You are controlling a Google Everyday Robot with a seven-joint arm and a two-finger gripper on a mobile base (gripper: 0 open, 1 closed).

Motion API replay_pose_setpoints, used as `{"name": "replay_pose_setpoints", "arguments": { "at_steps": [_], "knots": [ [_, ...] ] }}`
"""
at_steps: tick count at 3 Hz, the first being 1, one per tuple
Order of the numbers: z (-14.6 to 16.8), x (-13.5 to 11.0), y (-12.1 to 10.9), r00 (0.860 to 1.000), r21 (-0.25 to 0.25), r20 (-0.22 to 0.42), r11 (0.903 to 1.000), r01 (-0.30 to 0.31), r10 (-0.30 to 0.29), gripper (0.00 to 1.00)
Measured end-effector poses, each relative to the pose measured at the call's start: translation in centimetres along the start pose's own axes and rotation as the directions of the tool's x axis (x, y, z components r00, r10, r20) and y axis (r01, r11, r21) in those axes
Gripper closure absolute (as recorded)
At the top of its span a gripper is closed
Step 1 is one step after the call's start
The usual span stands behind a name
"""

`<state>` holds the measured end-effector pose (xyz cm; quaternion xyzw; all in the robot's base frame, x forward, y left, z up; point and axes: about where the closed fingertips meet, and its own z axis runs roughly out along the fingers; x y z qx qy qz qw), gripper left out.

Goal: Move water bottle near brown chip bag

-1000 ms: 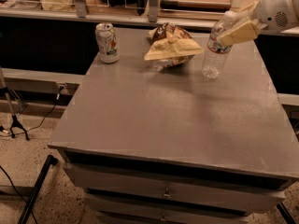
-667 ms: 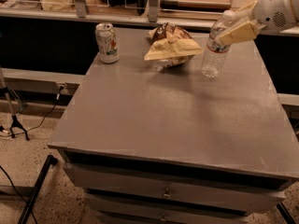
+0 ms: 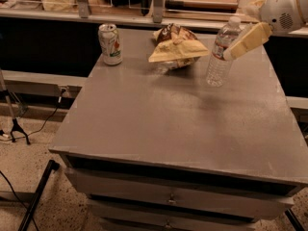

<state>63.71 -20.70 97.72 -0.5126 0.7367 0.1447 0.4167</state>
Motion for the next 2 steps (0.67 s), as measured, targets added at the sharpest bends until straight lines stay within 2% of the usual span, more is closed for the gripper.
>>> {"name": "replay_pose_setpoints", "arguments": {
  "at_steps": [1, 2],
  "knots": [
    [-4.61, 1.37, -1.15, 0.999, 0.04, -0.019, 0.998, 0.049, -0.048, 0.0],
    [-4.6, 1.37, -1.15, 0.999, 0.04, -0.019, 0.998, 0.049, -0.048, 0.0]
  ]
}}
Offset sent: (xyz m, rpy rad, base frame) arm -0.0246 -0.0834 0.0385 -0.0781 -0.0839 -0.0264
